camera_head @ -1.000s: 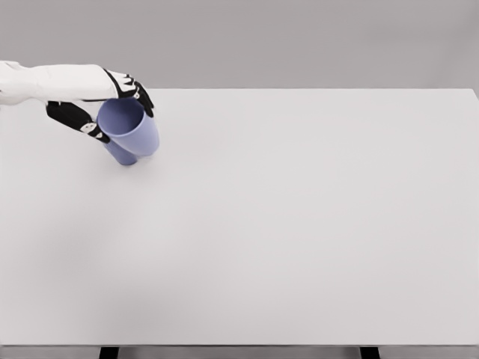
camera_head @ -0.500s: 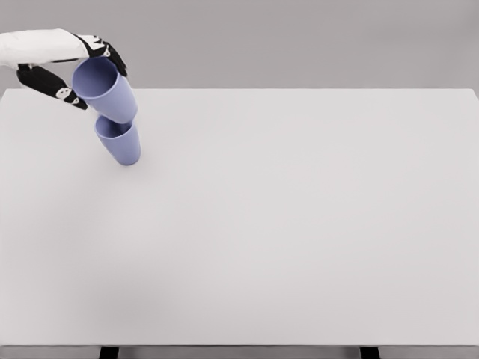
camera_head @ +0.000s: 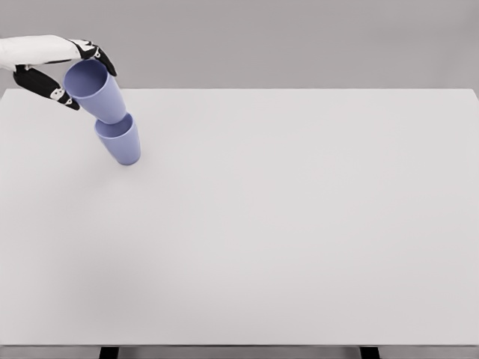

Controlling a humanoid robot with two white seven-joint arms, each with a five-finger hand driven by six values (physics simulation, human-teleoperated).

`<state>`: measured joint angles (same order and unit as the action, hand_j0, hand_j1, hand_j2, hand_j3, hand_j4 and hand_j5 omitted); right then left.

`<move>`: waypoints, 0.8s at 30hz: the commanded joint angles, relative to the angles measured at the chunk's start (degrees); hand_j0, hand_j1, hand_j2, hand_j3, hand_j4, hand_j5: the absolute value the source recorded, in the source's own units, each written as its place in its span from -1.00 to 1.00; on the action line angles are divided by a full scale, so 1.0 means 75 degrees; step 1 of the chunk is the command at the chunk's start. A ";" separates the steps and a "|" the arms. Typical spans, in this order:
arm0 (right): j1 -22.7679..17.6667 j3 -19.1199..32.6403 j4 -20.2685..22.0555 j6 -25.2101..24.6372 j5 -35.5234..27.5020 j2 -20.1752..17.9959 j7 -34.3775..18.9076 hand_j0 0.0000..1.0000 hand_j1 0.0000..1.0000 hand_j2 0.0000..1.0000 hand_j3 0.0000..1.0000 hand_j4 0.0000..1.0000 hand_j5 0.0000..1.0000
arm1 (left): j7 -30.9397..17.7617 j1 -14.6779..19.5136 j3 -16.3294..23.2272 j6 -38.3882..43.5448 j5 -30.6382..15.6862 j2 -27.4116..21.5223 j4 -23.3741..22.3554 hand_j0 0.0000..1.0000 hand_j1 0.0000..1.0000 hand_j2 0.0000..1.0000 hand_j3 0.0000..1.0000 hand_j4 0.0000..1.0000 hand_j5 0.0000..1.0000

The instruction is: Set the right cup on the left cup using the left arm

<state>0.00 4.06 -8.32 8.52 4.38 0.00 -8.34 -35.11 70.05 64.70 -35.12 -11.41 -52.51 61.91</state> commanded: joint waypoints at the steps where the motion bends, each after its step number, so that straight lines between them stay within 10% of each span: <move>1: 0.0000 -0.0002 -0.0005 0.0000 0.0002 0.0000 -0.0002 1.00 1.00 1.00 1.00 1.00 1.00 | 0.0015 0.0000 -0.0002 0.0016 -0.0037 -0.0029 -0.0005 0.01 0.01 0.01 0.01 0.01 0.01; 24: 0.0000 -0.0002 -0.0005 0.0000 0.0002 0.0000 -0.0002 1.00 1.00 1.00 1.00 1.00 1.00 | 0.0015 -0.0047 0.0139 0.0016 -0.0037 0.0018 -0.0017 0.01 0.01 0.01 0.01 0.01 0.01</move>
<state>-0.09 4.06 -8.34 8.52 4.38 0.00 -8.34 -35.11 69.61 65.88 -35.12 -11.44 -52.41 61.82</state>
